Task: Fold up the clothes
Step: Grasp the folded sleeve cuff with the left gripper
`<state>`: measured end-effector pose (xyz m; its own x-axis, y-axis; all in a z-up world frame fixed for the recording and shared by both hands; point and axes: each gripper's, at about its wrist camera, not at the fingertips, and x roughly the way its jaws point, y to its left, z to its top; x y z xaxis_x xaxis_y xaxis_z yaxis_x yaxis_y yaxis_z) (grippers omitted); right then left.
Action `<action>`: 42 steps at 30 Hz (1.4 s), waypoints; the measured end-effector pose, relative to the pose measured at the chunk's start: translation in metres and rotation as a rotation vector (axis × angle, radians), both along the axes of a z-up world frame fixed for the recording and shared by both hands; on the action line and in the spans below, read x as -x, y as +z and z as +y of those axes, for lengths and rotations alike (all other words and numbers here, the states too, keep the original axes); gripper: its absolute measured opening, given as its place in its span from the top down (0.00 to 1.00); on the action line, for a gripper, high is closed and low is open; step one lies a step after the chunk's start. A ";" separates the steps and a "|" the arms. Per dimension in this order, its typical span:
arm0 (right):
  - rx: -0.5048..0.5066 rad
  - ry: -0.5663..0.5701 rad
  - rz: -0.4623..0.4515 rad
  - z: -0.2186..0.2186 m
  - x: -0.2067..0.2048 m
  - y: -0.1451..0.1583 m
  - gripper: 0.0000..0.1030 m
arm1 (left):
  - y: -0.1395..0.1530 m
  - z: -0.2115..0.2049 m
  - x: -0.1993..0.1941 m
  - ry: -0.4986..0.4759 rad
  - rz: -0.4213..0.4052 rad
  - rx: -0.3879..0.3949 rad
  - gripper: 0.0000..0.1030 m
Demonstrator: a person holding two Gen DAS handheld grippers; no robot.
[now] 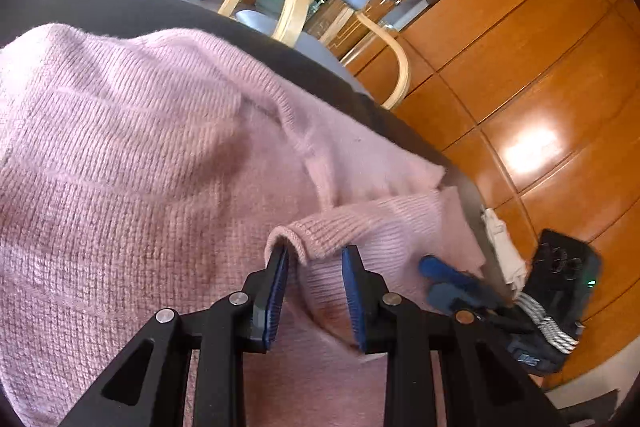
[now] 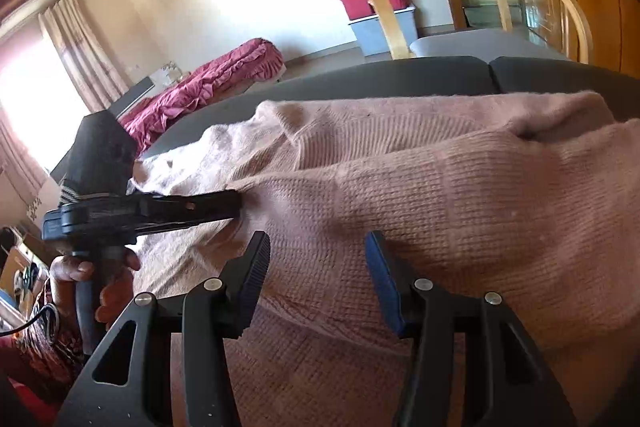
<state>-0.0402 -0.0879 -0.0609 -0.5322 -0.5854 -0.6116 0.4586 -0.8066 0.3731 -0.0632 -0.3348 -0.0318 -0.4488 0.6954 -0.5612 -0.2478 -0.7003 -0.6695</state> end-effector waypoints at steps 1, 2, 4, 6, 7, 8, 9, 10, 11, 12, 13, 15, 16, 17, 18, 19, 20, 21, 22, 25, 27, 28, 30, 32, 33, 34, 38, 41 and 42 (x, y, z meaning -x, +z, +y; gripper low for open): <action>0.001 0.003 0.003 0.000 -0.001 0.000 0.48 | -0.001 0.000 0.001 0.004 -0.001 0.002 0.74; 0.002 0.005 0.004 0.001 -0.001 0.000 0.48 | -0.001 0.001 0.002 0.009 -0.002 0.003 0.74; 0.004 0.006 -0.004 0.000 0.000 -0.001 0.48 | -0.001 0.003 0.005 0.009 0.010 0.007 0.75; 0.005 0.004 -0.009 0.001 0.000 -0.002 0.48 | 0.000 0.006 0.009 0.006 0.026 0.010 0.81; 0.007 0.003 -0.006 0.001 -0.001 -0.002 0.48 | 0.002 0.005 0.010 0.005 0.030 0.012 0.97; 0.011 0.002 -0.001 0.002 -0.002 -0.001 0.48 | 0.004 0.003 0.010 0.004 0.031 0.013 0.96; 0.016 0.000 0.005 0.003 -0.003 0.000 0.48 | 0.006 0.000 0.011 0.004 0.032 0.015 0.97; 0.026 -0.001 0.011 0.005 -0.004 0.001 0.48 | 0.008 -0.002 0.012 0.003 0.033 0.017 0.98; 0.031 -0.004 0.012 0.006 -0.004 0.002 0.48 | 0.011 -0.005 0.012 0.002 0.034 0.018 0.98; 0.037 -0.007 0.013 0.007 -0.005 0.003 0.48 | 0.013 -0.007 0.013 0.002 0.035 0.020 0.98; 0.039 -0.009 0.014 0.008 -0.005 0.003 0.48 | 0.015 -0.010 0.013 0.001 0.036 0.022 0.98; 0.017 -0.009 0.025 0.008 -0.007 0.006 0.48 | 0.019 -0.014 0.015 0.000 0.038 0.025 0.98; 0.008 -0.009 0.031 0.007 -0.007 0.007 0.48 | 0.022 -0.017 0.015 -0.001 0.039 0.027 0.98; 0.003 -0.006 0.035 0.007 -0.008 0.008 0.48 | 0.024 -0.019 0.016 -0.001 0.040 0.028 0.98; 0.000 -0.002 0.037 0.007 -0.008 0.008 0.48 | 0.026 -0.022 0.016 -0.002 0.040 0.030 0.98; 0.000 0.006 0.032 0.006 -0.007 0.007 0.48 | 0.028 -0.024 0.017 -0.002 0.041 0.031 0.98; -0.005 0.013 0.017 0.004 -0.005 0.004 0.48 | 0.030 -0.027 0.018 -0.003 0.042 0.033 0.98; -0.014 0.020 -0.007 0.001 -0.002 0.000 0.48 | 0.027 -0.030 0.018 0.003 0.028 0.023 0.98; -0.023 0.026 -0.032 -0.001 0.001 -0.005 0.48 | 0.021 -0.033 0.019 0.013 0.003 0.005 0.97; -0.030 0.033 -0.054 -0.004 0.004 -0.009 0.48 | 0.001 -0.042 0.020 0.045 -0.074 -0.051 0.94; -0.027 0.035 -0.053 -0.004 0.004 -0.009 0.47 | -0.013 -0.048 0.021 0.066 -0.124 -0.089 0.90; -0.022 0.035 -0.055 -0.003 0.004 -0.009 0.47 | -0.015 -0.052 0.020 0.074 -0.138 -0.097 0.86; -0.014 0.036 -0.057 -0.002 0.004 -0.010 0.47 | -0.012 -0.058 0.016 0.088 -0.144 -0.089 0.82; -0.013 0.035 -0.057 -0.002 0.004 -0.010 0.47 | -0.009 -0.062 0.012 0.098 -0.134 -0.066 0.82; -0.014 0.035 -0.056 -0.002 0.004 -0.010 0.47 | -0.009 -0.063 0.010 0.087 -0.136 -0.073 0.81; -0.014 0.035 -0.055 -0.002 0.003 -0.010 0.47 | -0.010 -0.062 0.009 0.069 -0.148 -0.090 0.81; -0.014 0.036 -0.052 -0.002 0.003 -0.010 0.46 | -0.018 -0.042 0.010 -0.006 -0.182 -0.133 0.78; -0.011 0.034 -0.051 -0.002 0.003 -0.010 0.46 | -0.015 -0.032 0.008 -0.014 -0.166 -0.119 0.77; -0.008 0.034 -0.051 -0.001 0.003 -0.010 0.46 | -0.015 -0.030 0.009 -0.016 -0.172 -0.131 0.77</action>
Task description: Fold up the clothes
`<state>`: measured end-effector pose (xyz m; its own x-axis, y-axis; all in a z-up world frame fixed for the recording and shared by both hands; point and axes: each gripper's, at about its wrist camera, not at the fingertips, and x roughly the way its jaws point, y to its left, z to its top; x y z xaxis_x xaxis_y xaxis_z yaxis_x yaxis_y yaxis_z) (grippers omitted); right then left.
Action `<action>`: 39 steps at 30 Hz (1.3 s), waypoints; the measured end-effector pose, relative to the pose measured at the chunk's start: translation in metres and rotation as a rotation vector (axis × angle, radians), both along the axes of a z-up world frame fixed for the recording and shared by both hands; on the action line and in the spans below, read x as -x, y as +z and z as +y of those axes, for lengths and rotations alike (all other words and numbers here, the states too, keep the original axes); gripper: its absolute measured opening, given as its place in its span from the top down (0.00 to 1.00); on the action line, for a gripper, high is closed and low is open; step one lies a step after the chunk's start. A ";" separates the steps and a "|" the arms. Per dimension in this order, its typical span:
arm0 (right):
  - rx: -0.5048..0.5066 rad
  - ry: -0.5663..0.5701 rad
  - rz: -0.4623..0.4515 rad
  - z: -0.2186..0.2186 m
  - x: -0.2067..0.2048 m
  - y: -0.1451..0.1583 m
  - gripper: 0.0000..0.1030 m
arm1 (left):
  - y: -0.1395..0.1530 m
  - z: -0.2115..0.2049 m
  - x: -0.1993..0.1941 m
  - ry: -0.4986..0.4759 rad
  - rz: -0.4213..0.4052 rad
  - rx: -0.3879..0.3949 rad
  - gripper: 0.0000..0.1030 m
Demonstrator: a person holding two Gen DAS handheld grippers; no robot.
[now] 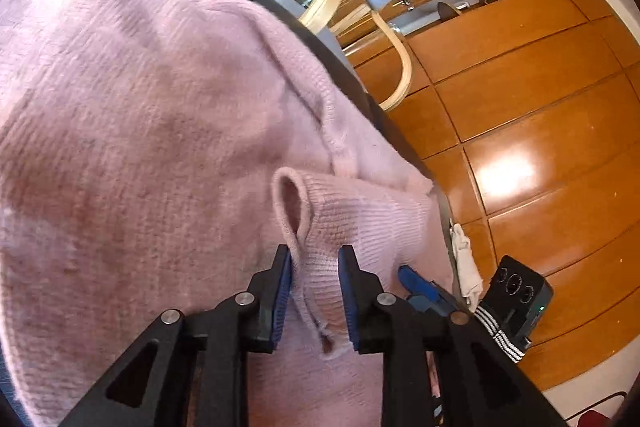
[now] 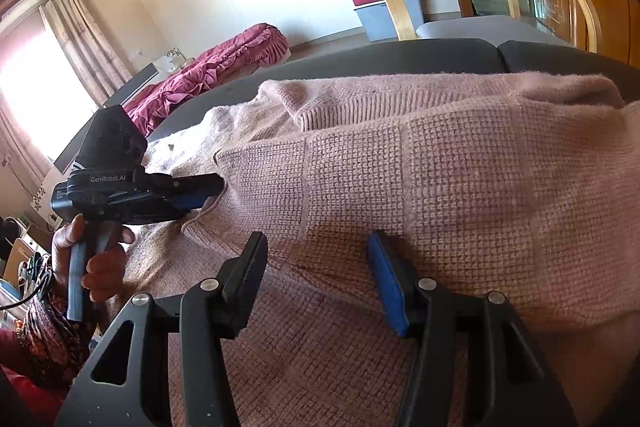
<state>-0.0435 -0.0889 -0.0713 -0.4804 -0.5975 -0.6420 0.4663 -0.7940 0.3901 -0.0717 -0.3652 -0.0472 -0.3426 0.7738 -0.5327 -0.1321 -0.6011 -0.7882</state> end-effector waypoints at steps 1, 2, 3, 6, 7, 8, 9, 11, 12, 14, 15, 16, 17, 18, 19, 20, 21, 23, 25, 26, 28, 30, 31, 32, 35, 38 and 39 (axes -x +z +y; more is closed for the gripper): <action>0.003 -0.001 -0.001 0.001 0.000 0.000 0.46 | 0.000 0.002 0.000 0.000 -0.001 -0.008 0.78; 0.009 -0.001 -0.003 0.001 0.000 -0.001 0.46 | 0.001 0.004 0.001 0.002 0.000 -0.014 0.78; 0.014 -0.002 -0.005 0.002 0.000 -0.001 0.46 | 0.003 0.006 0.001 0.007 0.015 -0.018 0.86; 0.035 -0.027 0.005 0.008 -0.001 0.001 0.46 | 0.016 0.008 -0.003 0.036 0.117 -0.016 0.96; 0.044 -0.045 0.015 0.012 -0.003 0.003 0.46 | 0.022 0.008 -0.004 0.045 0.158 -0.003 0.96; 0.055 -0.067 0.027 0.018 -0.005 0.006 0.46 | 0.027 0.007 -0.004 0.049 0.183 0.015 0.96; 0.078 -0.098 0.050 0.030 -0.008 0.012 0.46 | 0.030 0.005 -0.003 0.048 0.196 0.037 0.96; 0.089 -0.172 0.105 0.062 -0.015 0.026 0.55 | 0.028 0.005 0.001 0.037 0.187 0.035 0.96; 0.057 -0.200 0.124 0.075 -0.019 0.031 0.63 | 0.024 0.004 0.002 0.035 0.174 0.025 0.96; -0.019 -0.256 0.118 0.100 -0.025 0.034 0.74 | 0.015 0.003 0.004 0.032 0.148 0.001 0.96; -0.061 -0.283 0.100 0.113 -0.028 0.033 0.75 | 0.011 0.004 0.004 0.033 0.136 -0.016 0.96; -0.103 -0.310 0.082 0.126 -0.031 0.032 0.76 | 0.009 0.004 0.005 0.034 0.127 -0.030 0.96; -0.141 -0.334 0.066 0.137 -0.033 0.031 0.78 | 0.010 0.004 0.004 0.032 0.130 -0.044 0.96; -0.162 -0.351 0.062 0.142 -0.031 0.028 0.78 | 0.012 0.004 0.004 0.028 0.141 -0.059 0.96; -0.183 -0.367 0.058 0.147 -0.029 0.026 0.78 | 0.015 0.005 0.003 0.021 0.156 -0.083 0.96; -0.204 -0.383 0.054 0.151 -0.027 0.023 0.78 | 0.018 0.006 0.003 0.015 0.168 -0.102 0.96; -0.225 -0.399 0.050 0.156 -0.026 0.020 0.78 | 0.019 0.009 0.003 0.009 0.176 -0.113 0.96; -0.268 -0.432 0.042 0.166 -0.022 0.015 0.78 | 0.022 0.015 0.004 -0.001 0.183 -0.113 0.96; -0.310 -0.464 0.034 0.175 -0.019 0.009 0.78 | 0.022 0.020 0.004 -0.010 0.171 -0.060 0.96; -0.328 -0.482 0.031 0.180 -0.017 0.007 0.84 | 0.021 0.022 0.004 -0.015 0.159 -0.034 0.96; -0.324 -0.502 0.038 0.184 -0.018 0.011 0.96 | 0.014 0.028 0.005 -0.025 0.128 0.019 0.96; -0.315 -0.503 0.049 0.186 -0.021 0.017 1.00 | 0.006 0.036 0.007 -0.048 0.091 0.069 0.96; -0.310 -0.504 0.055 0.187 -0.023 0.020 1.00 | 0.006 0.040 0.007 -0.058 0.092 0.080 0.96; -0.306 -0.504 0.060 0.188 -0.025 0.023 1.00 | 0.008 0.043 0.006 -0.064 0.105 0.091 0.96; -0.292 -0.506 0.078 0.191 -0.030 0.032 0.99 | 0.010 0.043 0.004 -0.067 0.118 0.108 0.96; -0.278 -0.508 0.095 0.193 -0.035 0.041 0.96 | 0.009 0.038 0.003 -0.057 0.112 0.090 0.96; -0.273 -0.508 0.100 0.194 -0.037 0.044 0.96 | 0.008 0.036 0.002 -0.054 0.111 0.084 0.95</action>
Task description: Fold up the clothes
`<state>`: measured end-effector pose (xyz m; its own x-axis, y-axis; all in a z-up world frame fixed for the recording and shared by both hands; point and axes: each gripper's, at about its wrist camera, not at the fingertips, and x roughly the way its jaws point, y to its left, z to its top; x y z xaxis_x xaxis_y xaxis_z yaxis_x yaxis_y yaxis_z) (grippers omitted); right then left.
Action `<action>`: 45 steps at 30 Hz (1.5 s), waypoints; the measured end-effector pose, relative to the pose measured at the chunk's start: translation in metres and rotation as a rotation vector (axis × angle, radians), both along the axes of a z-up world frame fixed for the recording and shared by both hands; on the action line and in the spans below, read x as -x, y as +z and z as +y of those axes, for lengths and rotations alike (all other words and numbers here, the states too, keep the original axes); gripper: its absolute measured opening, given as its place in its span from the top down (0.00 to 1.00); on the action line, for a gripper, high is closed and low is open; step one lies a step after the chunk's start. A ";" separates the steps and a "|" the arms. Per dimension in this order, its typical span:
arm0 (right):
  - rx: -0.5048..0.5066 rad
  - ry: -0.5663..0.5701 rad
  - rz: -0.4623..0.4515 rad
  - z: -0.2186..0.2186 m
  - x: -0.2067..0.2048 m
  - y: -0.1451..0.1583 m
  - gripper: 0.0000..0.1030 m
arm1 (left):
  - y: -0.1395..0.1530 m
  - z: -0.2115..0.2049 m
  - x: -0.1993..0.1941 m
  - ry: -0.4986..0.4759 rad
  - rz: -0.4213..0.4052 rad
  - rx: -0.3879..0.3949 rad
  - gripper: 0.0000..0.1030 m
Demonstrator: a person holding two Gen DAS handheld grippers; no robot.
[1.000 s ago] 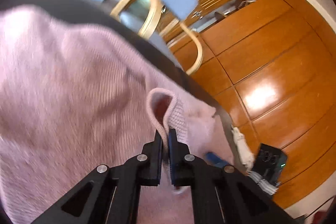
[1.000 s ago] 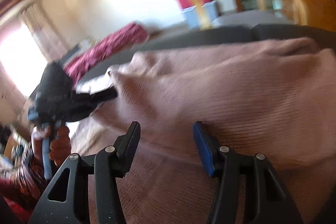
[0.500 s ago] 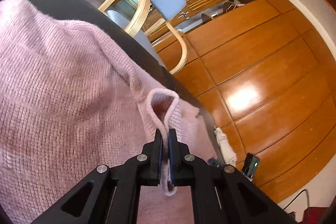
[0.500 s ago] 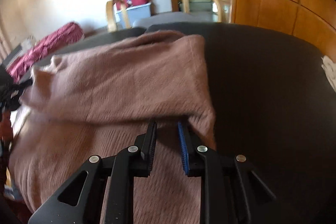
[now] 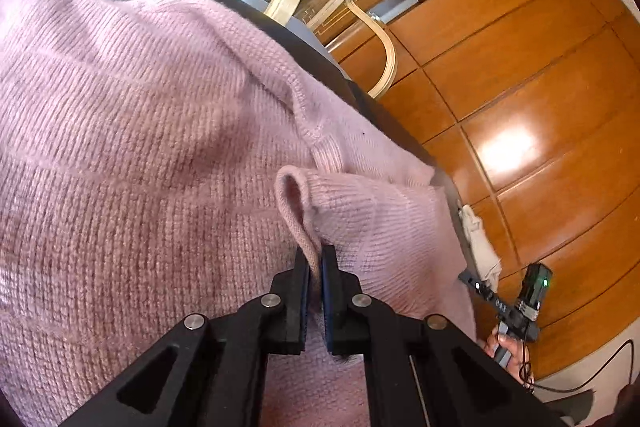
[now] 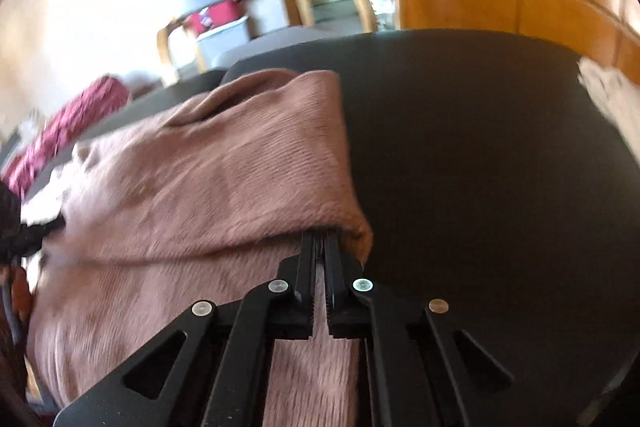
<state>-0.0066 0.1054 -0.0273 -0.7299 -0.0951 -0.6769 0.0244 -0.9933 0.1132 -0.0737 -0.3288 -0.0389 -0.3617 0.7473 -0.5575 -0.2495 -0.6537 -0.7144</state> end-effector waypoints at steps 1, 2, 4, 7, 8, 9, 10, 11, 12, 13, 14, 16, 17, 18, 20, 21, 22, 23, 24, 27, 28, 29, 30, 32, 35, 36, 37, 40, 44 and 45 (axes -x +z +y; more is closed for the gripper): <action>0.003 0.000 0.007 0.001 -0.002 0.003 0.96 | 0.000 -0.002 0.000 0.003 -0.002 -0.006 0.95; 0.006 0.001 0.013 0.002 -0.004 0.006 0.96 | 0.000 -0.002 -0.001 0.004 0.000 -0.004 0.95; 0.016 0.006 0.032 0.003 -0.005 0.013 0.96 | 0.002 0.000 -0.002 0.002 0.007 0.007 0.95; 0.029 0.072 0.070 -0.011 0.029 0.018 0.96 | 0.000 0.001 -0.002 0.005 0.006 0.005 0.95; 0.004 0.090 0.041 -0.020 0.049 0.013 0.96 | 0.000 0.002 -0.002 0.005 0.008 0.008 0.95; -0.016 0.112 0.023 -0.027 0.062 0.009 0.96 | -0.001 0.001 -0.003 0.004 0.010 0.013 0.95; -0.044 0.136 0.006 -0.037 0.074 0.003 0.96 | -0.002 0.001 -0.003 0.004 0.012 0.017 0.95; -0.078 0.151 -0.021 -0.042 0.085 -0.004 0.96 | -0.002 0.003 -0.004 0.004 0.013 0.019 0.95; -0.112 0.165 -0.047 -0.047 0.097 -0.012 0.96 | -0.001 0.008 -0.005 0.005 0.013 0.019 0.95; -0.142 0.174 -0.073 -0.050 0.108 -0.019 0.96 | 0.000 0.013 -0.006 0.005 0.013 0.020 0.95; -0.156 0.156 -0.097 -0.048 0.113 -0.024 0.96 | 0.001 0.015 -0.006 0.005 0.013 0.020 0.95; -0.163 0.090 -0.120 -0.035 0.119 -0.030 0.96 | 0.001 0.014 -0.008 0.003 0.012 0.020 0.95; -0.158 0.047 -0.123 -0.026 0.119 -0.032 0.96 | 0.001 0.012 -0.007 0.002 0.011 0.019 0.95; -0.151 0.000 -0.125 -0.015 0.119 -0.034 0.96 | 0.001 0.011 -0.007 0.001 0.010 0.017 0.95; -0.058 -0.093 -0.118 0.017 0.112 -0.040 0.96 | 0.001 0.012 -0.007 0.000 0.008 0.012 0.95; -0.003 -0.098 -0.116 0.025 0.110 -0.041 0.97 | 0.001 0.013 -0.008 -0.001 0.007 0.011 0.95; 0.025 -0.097 -0.120 0.030 0.111 -0.041 0.97 | 0.001 0.010 -0.009 -0.001 0.007 0.010 0.95; 0.045 -0.095 -0.125 0.033 0.112 -0.041 0.98 | 0.001 0.009 -0.008 0.000 0.007 0.010 0.95; 0.029 -0.093 -0.128 0.031 0.114 -0.039 0.98 | 0.002 0.009 -0.007 0.001 0.007 0.011 0.95; -0.021 -0.043 -0.073 0.012 0.112 -0.022 0.95 | 0.002 0.006 -0.008 0.002 0.008 0.013 0.95; -0.022 -0.008 -0.043 0.005 0.110 -0.014 0.95 | 0.003 0.006 -0.008 0.002 0.008 0.013 0.95; -0.023 0.032 -0.021 -0.003 0.109 -0.007 0.95 | 0.003 0.006 -0.008 0.002 0.008 0.013 0.95; -0.026 0.087 -0.036 -0.016 0.113 -0.008 0.95 | 0.003 0.006 -0.008 0.002 0.008 0.013 0.94; -0.060 0.171 -0.093 -0.036 0.122 -0.017 0.95 | 0.002 0.005 -0.007 0.002 0.008 0.015 0.95; -0.116 0.173 -0.125 -0.038 0.135 -0.028 0.96 | 0.001 0.008 -0.008 0.003 0.010 0.022 0.94; -0.123 0.148 -0.117 -0.032 0.138 -0.029 0.96 | 0.002 0.008 -0.008 0.002 0.010 0.022 0.94; -0.141 0.086 -0.119 -0.021 0.143 -0.029 0.95 | 0.002 0.009 -0.008 0.002 0.009 0.021 0.94; -0.089 -0.037 -0.133 0.023 0.150 -0.034 0.98 | 0.002 0.011 -0.008 0.001 0.007 0.015 0.94; 0.084 -0.091 -0.119 0.056 0.142 -0.028 0.98 | 0.000 0.009 -0.007 0.003 0.005 0.012 0.94; 0.107 -0.103 -0.104 0.058 0.134 -0.022 0.98 | 0.000 0.009 -0.007 0.004 0.005 0.011 0.94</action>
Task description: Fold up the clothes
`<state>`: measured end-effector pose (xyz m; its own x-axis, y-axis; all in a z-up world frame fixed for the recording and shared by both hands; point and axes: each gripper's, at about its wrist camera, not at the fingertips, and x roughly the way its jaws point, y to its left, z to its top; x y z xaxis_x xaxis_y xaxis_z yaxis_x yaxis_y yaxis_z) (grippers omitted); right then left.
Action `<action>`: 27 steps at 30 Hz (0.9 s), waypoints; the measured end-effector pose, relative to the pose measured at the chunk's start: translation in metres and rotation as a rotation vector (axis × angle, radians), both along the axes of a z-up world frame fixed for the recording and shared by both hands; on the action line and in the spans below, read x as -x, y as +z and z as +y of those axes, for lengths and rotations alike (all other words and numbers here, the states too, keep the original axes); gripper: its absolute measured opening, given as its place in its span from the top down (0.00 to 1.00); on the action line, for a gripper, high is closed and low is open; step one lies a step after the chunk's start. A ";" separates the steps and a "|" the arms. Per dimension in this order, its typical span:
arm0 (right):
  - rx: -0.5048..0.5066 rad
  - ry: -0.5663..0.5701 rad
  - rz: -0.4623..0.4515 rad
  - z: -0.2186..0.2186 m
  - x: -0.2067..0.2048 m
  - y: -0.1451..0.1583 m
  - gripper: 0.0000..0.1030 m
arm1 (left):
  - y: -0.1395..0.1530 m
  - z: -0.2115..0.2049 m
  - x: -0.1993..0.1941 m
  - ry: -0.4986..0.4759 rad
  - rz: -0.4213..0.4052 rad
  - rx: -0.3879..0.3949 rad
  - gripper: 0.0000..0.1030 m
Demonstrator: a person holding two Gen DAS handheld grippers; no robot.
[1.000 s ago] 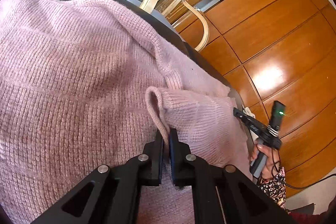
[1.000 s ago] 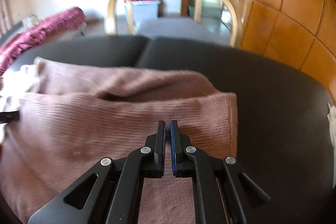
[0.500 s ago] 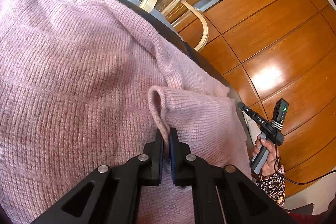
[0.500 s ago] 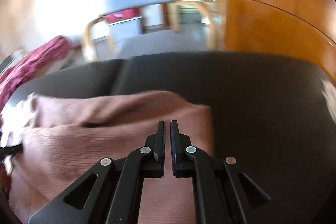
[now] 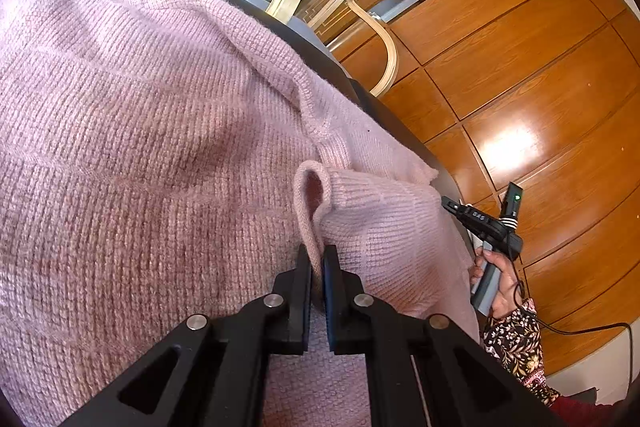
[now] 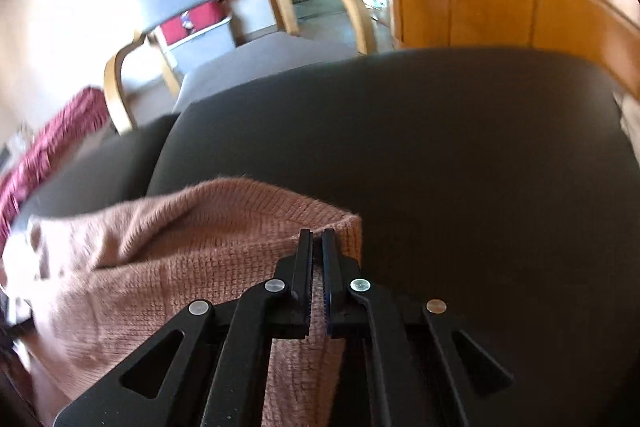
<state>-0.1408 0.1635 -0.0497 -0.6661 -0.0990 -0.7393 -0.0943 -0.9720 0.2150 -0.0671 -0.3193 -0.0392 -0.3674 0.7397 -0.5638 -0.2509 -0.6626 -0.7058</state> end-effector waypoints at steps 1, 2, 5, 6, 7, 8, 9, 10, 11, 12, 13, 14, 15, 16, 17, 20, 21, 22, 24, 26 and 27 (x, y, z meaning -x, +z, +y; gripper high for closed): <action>0.021 -0.014 0.016 0.002 -0.008 0.006 0.94 | 0.000 -0.001 -0.001 0.000 0.000 -0.001 0.94; 0.038 -0.021 0.031 0.003 -0.016 0.011 0.93 | 0.000 -0.004 -0.002 0.000 0.000 -0.002 0.94; 0.026 0.076 0.054 -0.015 -0.050 0.022 0.93 | -0.001 -0.006 -0.003 0.000 -0.001 -0.003 0.94; 0.015 0.111 0.049 -0.023 -0.060 0.022 0.93 | -0.001 -0.006 -0.003 0.000 -0.001 -0.003 0.95; 0.004 0.148 0.041 -0.031 -0.070 0.020 0.93 | -0.001 -0.005 -0.002 -0.001 -0.001 -0.003 0.94; -0.011 0.185 0.027 -0.038 -0.080 0.016 0.93 | -0.002 -0.005 -0.002 -0.001 -0.001 -0.003 0.94; -0.048 0.191 0.012 -0.040 -0.086 0.013 0.93 | -0.002 -0.004 -0.002 -0.001 -0.001 -0.003 0.94; -0.084 0.197 -0.002 -0.043 -0.091 0.010 0.93 | -0.002 -0.004 -0.002 -0.001 -0.001 -0.002 0.94; -0.120 0.199 -0.012 -0.044 -0.098 0.007 0.94 | -0.002 -0.004 -0.001 -0.001 -0.001 -0.002 0.94; -0.152 0.178 -0.002 -0.040 -0.105 0.004 0.94 | -0.002 -0.003 -0.001 -0.001 0.000 -0.002 0.94; -0.176 0.161 0.008 -0.037 -0.112 0.002 0.97 | -0.002 -0.003 -0.002 -0.002 0.000 -0.002 0.94; -0.163 0.156 0.017 -0.038 -0.111 0.004 0.98 | -0.002 -0.003 -0.002 -0.002 0.000 -0.002 0.94; -0.151 0.151 0.025 -0.038 -0.111 0.006 0.98 | -0.002 -0.004 -0.002 -0.002 0.000 -0.002 0.94; -0.138 0.147 0.034 -0.039 -0.111 0.008 0.98 | -0.002 -0.004 -0.002 -0.002 0.001 -0.002 0.94; -0.126 0.142 0.043 -0.039 -0.111 0.010 0.98 | -0.002 -0.005 -0.003 -0.002 0.001 -0.002 0.94; -0.088 0.128 0.070 -0.040 -0.110 0.016 0.94 | 0.000 -0.005 -0.004 0.002 0.009 0.002 0.94; -0.075 0.123 0.079 -0.041 -0.110 0.018 0.94 | 0.004 -0.006 -0.007 0.011 0.028 0.006 0.94; -0.063 0.118 0.088 -0.041 -0.110 0.020 0.94 | 0.011 -0.008 -0.012 0.027 0.059 0.011 0.95; -0.039 0.113 0.104 -0.043 -0.109 0.024 0.94 | 0.027 -0.012 -0.023 0.062 0.134 0.015 0.96; -0.027 0.148 0.105 -0.057 -0.102 0.022 0.93 | 0.049 -0.014 -0.035 0.099 0.226 0.002 0.96; -0.021 0.166 0.106 -0.064 -0.098 0.022 0.93 | 0.056 -0.010 -0.037 0.096 0.245 -0.009 0.95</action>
